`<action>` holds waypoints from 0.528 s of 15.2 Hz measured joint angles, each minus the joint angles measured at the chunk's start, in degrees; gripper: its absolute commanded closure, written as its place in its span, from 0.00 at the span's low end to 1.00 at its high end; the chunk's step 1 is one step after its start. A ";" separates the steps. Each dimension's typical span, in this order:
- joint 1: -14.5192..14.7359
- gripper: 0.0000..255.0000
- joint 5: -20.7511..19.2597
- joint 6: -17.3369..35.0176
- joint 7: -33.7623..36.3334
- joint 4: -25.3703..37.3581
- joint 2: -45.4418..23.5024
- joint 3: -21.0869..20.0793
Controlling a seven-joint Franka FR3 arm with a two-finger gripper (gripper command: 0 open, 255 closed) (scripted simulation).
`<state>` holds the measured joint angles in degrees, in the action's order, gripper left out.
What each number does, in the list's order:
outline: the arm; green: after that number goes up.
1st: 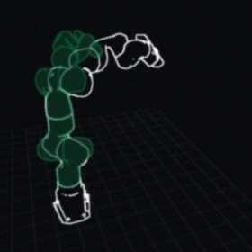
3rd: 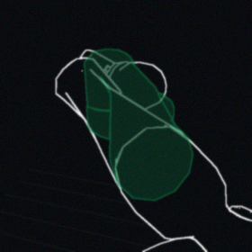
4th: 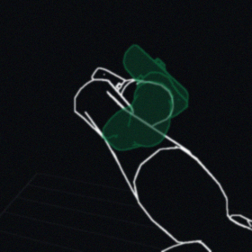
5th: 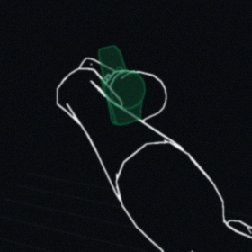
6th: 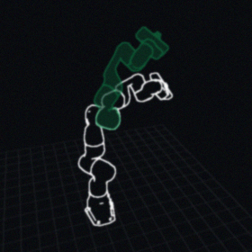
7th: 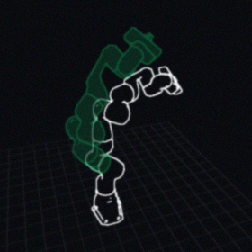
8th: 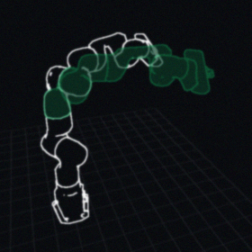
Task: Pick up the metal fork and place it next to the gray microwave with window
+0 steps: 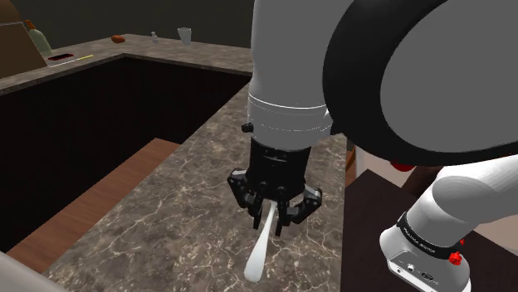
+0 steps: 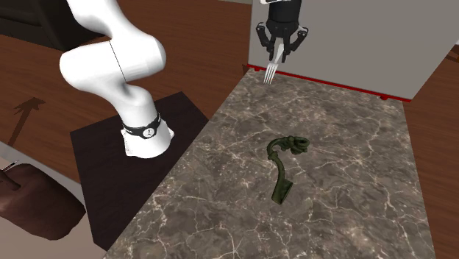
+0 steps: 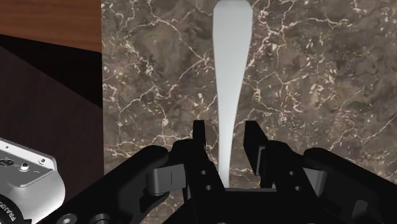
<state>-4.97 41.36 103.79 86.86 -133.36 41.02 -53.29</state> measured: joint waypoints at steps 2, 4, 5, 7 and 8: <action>-0.13 1.00 0.52 1.42 -0.35 -1.06 -0.27 -0.90; -0.29 1.00 1.13 3.03 -0.72 -2.21 -0.63 -1.96; -0.10 1.00 1.54 3.74 -0.91 -3.01 -0.53 -2.31; -0.42 1.00 1.99 5.11 -1.20 -3.75 -1.03 -3.32; -0.52 1.00 2.36 6.03 -1.38 -4.34 -1.27 -3.97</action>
<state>-5.50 43.72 109.81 85.47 -137.70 39.75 -57.26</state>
